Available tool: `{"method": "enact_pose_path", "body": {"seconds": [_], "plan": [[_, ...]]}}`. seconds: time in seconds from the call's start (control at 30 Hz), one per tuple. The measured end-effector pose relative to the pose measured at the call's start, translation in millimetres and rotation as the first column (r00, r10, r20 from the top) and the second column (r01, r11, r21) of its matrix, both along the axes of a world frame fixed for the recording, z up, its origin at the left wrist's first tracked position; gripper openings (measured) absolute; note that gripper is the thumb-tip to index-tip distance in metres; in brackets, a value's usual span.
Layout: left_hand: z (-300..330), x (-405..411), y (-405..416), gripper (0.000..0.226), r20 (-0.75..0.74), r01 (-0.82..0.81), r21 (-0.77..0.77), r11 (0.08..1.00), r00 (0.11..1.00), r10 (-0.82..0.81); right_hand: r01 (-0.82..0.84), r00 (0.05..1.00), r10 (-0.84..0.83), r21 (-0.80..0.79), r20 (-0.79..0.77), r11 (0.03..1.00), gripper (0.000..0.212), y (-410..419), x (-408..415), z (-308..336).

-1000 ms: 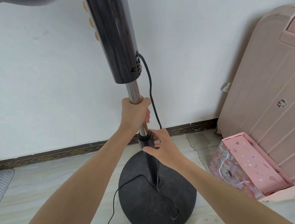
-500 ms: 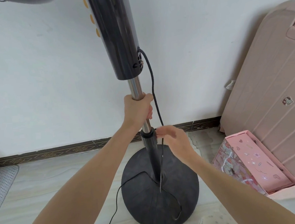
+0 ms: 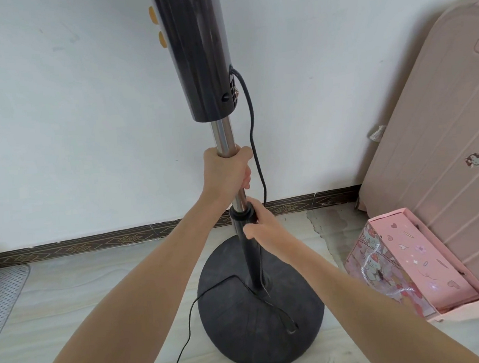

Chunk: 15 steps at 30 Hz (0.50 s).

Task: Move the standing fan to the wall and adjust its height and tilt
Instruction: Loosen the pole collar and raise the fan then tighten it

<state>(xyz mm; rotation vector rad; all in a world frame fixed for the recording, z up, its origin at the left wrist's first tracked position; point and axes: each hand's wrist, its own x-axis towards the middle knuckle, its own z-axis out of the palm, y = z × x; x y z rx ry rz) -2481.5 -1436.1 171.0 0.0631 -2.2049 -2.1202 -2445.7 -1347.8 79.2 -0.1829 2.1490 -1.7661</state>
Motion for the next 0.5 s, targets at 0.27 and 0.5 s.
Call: {"method": "enact_pose_path", "body": {"seconds": [0.27,0.5], "plan": [[0.3,1.9,-3.9,0.041,0.016,0.018,0.015,1.0,1.0,-0.018,0.115,0.991,-0.115,-0.007,-0.069,0.993,0.06,21.5,12.3,-9.8],[2.5,3.2,-4.6,0.043,0.016,0.013,0.001,1.0,1.0,-0.013,-0.042,0.993,0.064,0.214,-0.095,0.976,0.047,8.6,-13.4,-3.0]]}}
